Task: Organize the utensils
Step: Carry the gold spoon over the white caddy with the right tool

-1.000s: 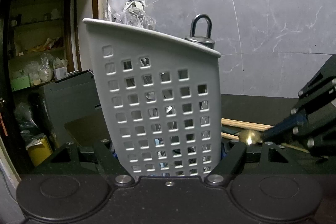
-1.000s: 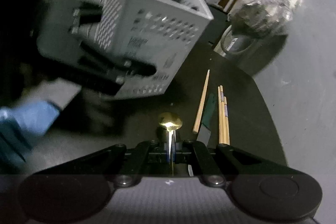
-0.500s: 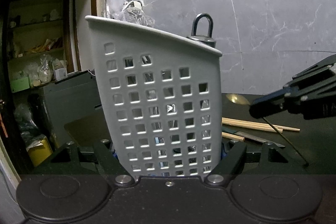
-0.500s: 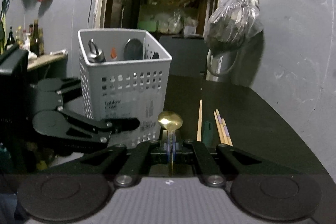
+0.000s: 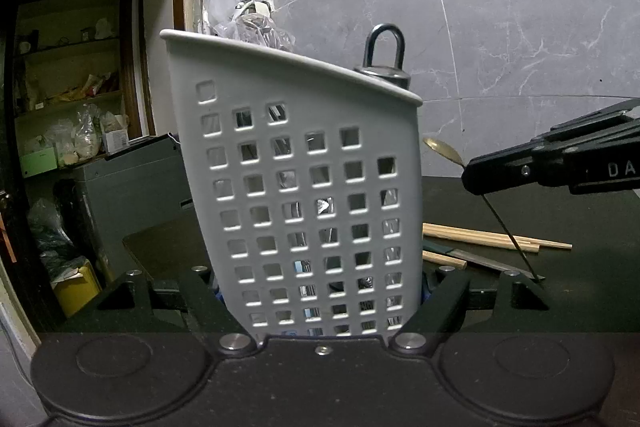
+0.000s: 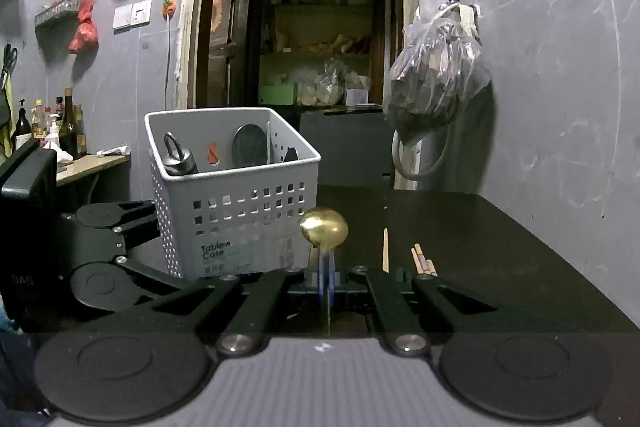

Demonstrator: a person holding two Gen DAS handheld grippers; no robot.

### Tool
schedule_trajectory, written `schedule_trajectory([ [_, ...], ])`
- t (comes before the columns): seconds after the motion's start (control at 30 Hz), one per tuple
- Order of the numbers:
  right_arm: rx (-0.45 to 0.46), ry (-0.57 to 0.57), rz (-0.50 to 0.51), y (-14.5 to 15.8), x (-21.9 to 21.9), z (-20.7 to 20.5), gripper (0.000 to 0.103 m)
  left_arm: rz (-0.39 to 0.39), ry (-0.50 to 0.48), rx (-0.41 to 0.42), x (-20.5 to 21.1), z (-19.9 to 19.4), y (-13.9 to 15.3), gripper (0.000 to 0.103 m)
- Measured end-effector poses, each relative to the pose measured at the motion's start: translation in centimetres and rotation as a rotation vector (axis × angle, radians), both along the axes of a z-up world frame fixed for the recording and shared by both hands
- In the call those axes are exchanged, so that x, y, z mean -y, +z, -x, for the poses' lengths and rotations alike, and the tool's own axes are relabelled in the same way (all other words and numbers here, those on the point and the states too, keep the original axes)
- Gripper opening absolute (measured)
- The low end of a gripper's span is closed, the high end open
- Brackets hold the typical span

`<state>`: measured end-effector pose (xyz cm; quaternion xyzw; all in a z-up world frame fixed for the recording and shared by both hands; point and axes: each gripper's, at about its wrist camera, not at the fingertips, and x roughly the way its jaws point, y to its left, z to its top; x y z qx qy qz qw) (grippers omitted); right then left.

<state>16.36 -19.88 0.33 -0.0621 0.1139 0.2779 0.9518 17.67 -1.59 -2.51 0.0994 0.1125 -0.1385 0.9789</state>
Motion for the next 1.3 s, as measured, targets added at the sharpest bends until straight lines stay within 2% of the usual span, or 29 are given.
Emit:
schedule_trajectory([
  [0.67, 0.067, 0.002, -0.045, 0.1, 0.2, 1.6, 0.003, -0.001, 0.001, 0.000, 0.0, 0.1, 0.0, 0.078],
  [1.3, 0.087, 0.006, -0.072, 0.2, 0.5, 2.2, 0.003, -0.003, 0.000, 0.001, 0.0, 0.1, -0.1, 0.078],
])
